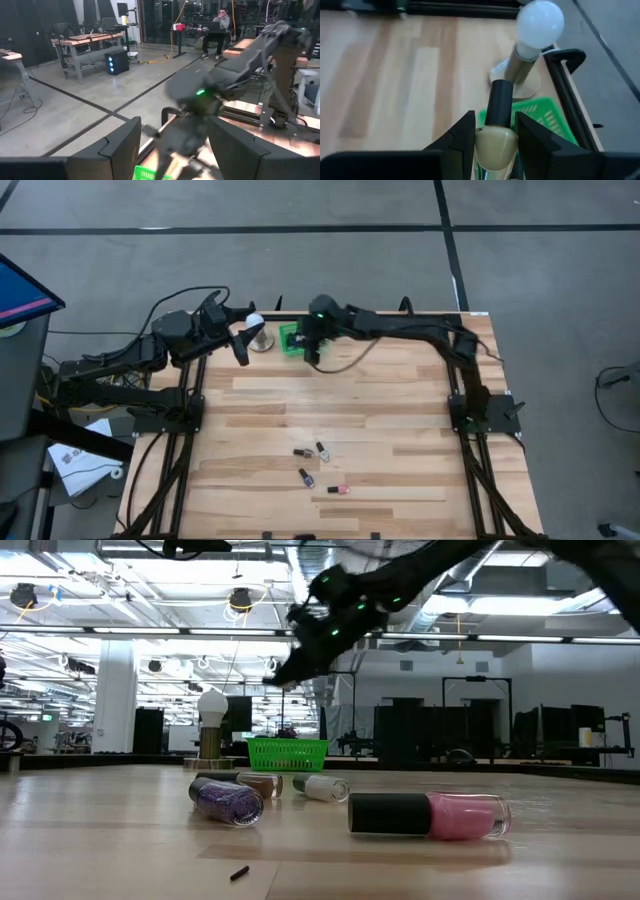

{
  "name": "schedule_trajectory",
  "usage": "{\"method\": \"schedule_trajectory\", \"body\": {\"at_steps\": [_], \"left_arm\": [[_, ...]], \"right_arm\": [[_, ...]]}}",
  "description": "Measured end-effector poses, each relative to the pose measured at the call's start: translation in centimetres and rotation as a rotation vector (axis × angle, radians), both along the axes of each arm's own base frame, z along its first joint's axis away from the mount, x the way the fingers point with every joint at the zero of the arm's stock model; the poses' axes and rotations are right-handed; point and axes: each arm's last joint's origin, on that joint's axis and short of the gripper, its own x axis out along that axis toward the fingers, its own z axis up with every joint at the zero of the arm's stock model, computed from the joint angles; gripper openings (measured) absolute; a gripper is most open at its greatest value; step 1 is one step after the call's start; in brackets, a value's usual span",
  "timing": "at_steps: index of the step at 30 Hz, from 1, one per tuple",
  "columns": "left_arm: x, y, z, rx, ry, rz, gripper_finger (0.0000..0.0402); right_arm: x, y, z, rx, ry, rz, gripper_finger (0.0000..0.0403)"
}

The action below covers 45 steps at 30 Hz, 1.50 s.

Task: Pick & Place Nail Polish
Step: Put the yellow nail polish into the green bin

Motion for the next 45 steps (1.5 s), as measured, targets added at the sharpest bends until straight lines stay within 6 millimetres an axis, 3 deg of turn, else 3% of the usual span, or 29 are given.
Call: {"method": "schedule_trajectory", "body": {"at_steps": [7, 14, 19, 45], "left_arm": [[0.0, 0.0, 0.0, 0.001, 0.001, 0.016, 0.0221], [0.0, 0.0, 0.0, 0.002, 0.001, 0.018, 0.0221], [0.0, 0.0, 0.0, 0.002, 0.001, 0.018, 0.0221], [0.0, 0.0, 0.0, 0.002, 0.001, 0.018, 0.0221]], "right_arm": [[4.6, -1.7, -2.0, 0.086, 0.146, -0.069, 0.011], [6.4, -3.0, -2.3, 0.054, 0.27, -0.207, 0.0109], [6.3, -3.2, -3.4, 0.072, 0.305, -0.25, 0.0112], [6.3, -3.6, -3.4, 0.063, 0.291, -0.261, 0.0131]]}}
